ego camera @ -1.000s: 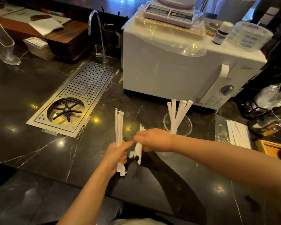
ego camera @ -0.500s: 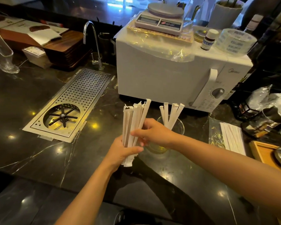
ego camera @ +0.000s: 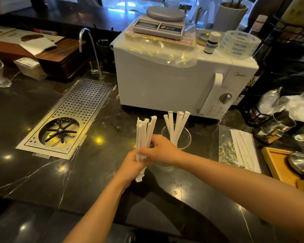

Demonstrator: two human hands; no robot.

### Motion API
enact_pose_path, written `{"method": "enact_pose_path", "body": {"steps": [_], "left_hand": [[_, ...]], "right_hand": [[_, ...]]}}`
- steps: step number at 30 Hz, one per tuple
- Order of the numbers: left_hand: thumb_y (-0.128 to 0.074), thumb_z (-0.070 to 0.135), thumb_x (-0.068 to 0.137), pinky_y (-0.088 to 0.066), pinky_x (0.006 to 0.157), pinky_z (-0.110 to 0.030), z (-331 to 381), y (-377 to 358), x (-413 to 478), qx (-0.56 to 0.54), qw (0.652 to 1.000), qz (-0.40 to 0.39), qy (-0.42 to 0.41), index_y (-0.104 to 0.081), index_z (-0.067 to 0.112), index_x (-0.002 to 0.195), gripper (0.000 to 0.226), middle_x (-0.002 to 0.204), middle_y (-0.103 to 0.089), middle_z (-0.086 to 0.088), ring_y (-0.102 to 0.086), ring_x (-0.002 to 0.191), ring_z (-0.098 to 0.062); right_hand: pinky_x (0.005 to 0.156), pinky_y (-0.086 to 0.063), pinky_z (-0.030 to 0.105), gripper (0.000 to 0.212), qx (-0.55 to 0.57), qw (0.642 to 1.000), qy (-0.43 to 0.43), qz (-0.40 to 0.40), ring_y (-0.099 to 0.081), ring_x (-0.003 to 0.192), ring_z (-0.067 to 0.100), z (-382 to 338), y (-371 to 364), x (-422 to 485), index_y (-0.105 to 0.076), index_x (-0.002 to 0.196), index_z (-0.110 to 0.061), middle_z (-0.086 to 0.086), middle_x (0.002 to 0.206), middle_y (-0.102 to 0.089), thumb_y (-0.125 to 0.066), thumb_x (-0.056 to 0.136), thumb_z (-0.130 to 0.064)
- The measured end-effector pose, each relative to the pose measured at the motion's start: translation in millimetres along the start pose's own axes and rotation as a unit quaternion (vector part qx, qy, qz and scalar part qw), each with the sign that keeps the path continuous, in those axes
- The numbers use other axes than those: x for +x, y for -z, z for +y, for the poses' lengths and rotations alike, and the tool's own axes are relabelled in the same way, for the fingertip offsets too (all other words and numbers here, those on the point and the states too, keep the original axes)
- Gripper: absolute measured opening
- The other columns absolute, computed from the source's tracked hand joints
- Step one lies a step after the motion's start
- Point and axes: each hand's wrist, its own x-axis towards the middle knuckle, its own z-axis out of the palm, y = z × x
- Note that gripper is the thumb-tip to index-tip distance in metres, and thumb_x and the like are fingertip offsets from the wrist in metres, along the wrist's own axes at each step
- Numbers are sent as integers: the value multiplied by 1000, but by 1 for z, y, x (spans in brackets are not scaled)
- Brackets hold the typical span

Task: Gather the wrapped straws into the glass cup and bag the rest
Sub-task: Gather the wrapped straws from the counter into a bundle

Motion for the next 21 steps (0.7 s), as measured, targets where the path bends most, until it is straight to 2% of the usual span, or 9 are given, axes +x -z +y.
{"method": "enact_pose_path", "body": {"steps": [2, 5, 7, 9, 12, 16, 18, 19, 21], "left_hand": [[-54, 10, 87, -54, 69, -12, 1, -2, 1, 5, 1000, 9, -8, -46, 29, 107, 29, 95, -60, 8, -57, 94, -6], [-52, 10, 88, -54, 67, -12, 4, -6, 2, 33, 999, 16, -19, -50, 31, 104, 27, 97, -60, 6, -58, 94, -7], [-49, 6, 89, -50, 63, -7, 4, -10, 6, 42, 997, 58, -16, -46, 11, 123, 34, 108, -59, -4, -56, 103, -17], [-51, 1, 86, -48, 61, -11, 7, -18, 9, 37, 996, 81, -8, -45, -2, 123, 38, 105, -54, -8, -51, 104, -21], [-43, 12, 88, -53, 64, -17, 10, -25, 12, -47, 995, 74, -54, -48, 27, 98, 19, 93, -52, 5, -51, 93, -10], [-28, 12, 95, -52, 51, -12, -1, -20, 19, 55, 994, 63, -70, -48, 25, 85, 25, 83, -52, 0, -62, 71, -4], [-30, 6, 94, -48, 45, -7, -2, -20, 18, 78, 995, 46, -51, -47, 15, 91, 20, 80, -49, 0, -63, 57, 2], [-35, 0, 92, -47, 48, -4, 1, -21, 15, 70, 996, 36, -45, -46, 13, 99, 18, 81, -48, 4, -61, 60, 4], [-48, -11, 83, -46, 60, 1, -2, -21, 14, 42, 998, 32, -42, -40, 19, 109, 40, 87, -48, 13, -51, 76, 7]], "right_hand": [[82, -49, 25, 47, -41, 999, 22, 20, -59, 102, 20, 2, 0, 0, -49, 119, -9, 8, 113, -60, -66, 80, -27], [77, -52, 24, 53, -8, 998, 42, 44, -58, 94, 15, 4, 1, 2, -42, 113, -14, -1, 101, -56, -73, 72, -29], [75, -50, 21, 50, 53, 995, 55, 60, -57, 89, 11, 3, 1, 3, -43, 109, -15, -7, 91, -53, -75, 71, -25], [74, -49, 19, 38, 101, 990, 75, 70, -57, 82, 8, 0, 1, 3, -53, 103, -7, -9, 82, -54, -73, 73, -19], [71, -50, 20, 16, 142, 983, 94, 71, -57, 72, 8, -4, -1, 2, -62, 88, -1, -3, 72, -55, -67, 79, -13], [67, -47, 18, 9, 139, 982, 102, 72, -55, 67, 9, 2, -6, 1, -59, 83, -3, -3, 66, -53, -64, 81, -10], [69, -46, 19, 12, 133, 983, 101, 72, -55, 69, 9, 9, -8, 3, -58, 86, -1, -4, 68, -54, -66, 79, -8], [70, -46, 19, 15, 137, 983, 101, 74, -54, 71, 9, 13, -9, 3, -56, 86, -5, -5, 70, -54, -68, 77, -6], [70, -45, 18, 26, 153, 981, 96, 74, -53, 74, 9, 20, -11, 4, -50, 87, -14, -4, 75, -55, -71, 74, -4]]}}
